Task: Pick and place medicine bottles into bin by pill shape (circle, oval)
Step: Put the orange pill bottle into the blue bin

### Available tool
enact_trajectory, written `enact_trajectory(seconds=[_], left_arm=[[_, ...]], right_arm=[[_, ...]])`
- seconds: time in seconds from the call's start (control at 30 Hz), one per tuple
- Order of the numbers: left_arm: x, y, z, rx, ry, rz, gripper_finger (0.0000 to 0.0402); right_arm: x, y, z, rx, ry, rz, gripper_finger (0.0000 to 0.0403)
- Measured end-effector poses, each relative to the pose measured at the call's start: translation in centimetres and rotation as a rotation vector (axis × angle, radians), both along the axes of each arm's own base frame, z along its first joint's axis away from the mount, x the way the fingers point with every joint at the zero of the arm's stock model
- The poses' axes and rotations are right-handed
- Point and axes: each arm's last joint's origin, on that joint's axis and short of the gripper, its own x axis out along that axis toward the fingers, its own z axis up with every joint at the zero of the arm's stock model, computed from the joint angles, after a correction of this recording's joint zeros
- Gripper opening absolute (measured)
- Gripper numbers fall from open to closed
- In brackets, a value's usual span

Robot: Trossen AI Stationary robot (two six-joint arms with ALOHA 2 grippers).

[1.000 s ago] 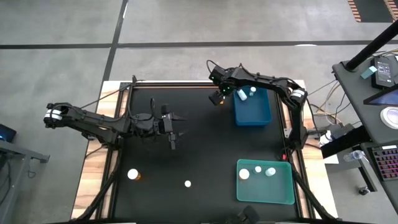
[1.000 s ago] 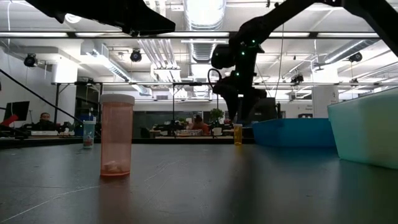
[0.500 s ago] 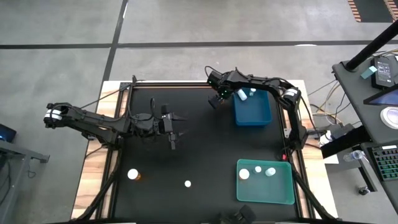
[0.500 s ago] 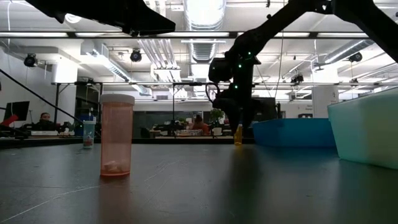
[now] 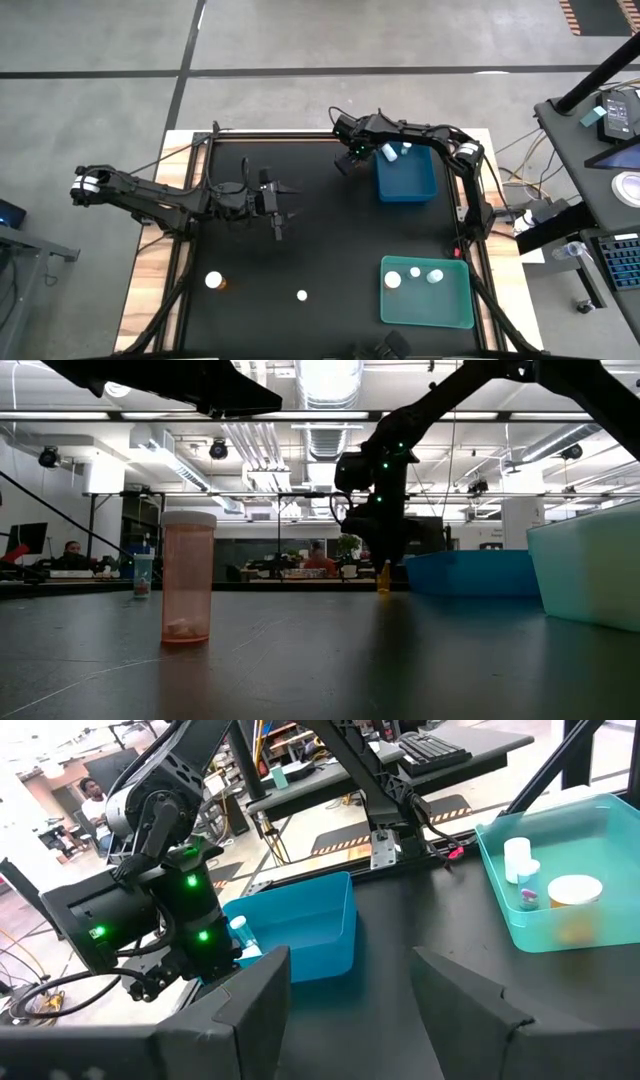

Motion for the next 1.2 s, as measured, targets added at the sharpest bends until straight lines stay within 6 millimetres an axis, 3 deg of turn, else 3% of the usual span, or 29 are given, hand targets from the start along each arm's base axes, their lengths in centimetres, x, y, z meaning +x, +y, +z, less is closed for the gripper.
enact_trajectory(seconds=[0.2, 0.5, 0.83, 1.2], left_arm=[[0.0, 0.0, 0.0, 0.000, 0.000, 0.000, 0.0191], [0.0, 0.0, 0.0, 0.000, 0.000, 0.000, 0.0191], [0.0, 0.0, -0.1, 0.000, 0.008, 0.000, 0.0191], [0.0, 0.0, -0.1, -0.001, 0.007, 0.000, 0.0191]], right_arm=[[0.1, 0.2, 0.0, 0.000, -0.001, 0.002, 0.0106], [0.8, 1.4, 0.7, -0.003, -0.005, 0.040, 0.0111], [0.8, 5.7, 5.1, -0.025, -0.049, 0.128, 0.0109], [-1.6, 10.2, 9.9, -0.022, -0.050, 0.184, 0.0109]])
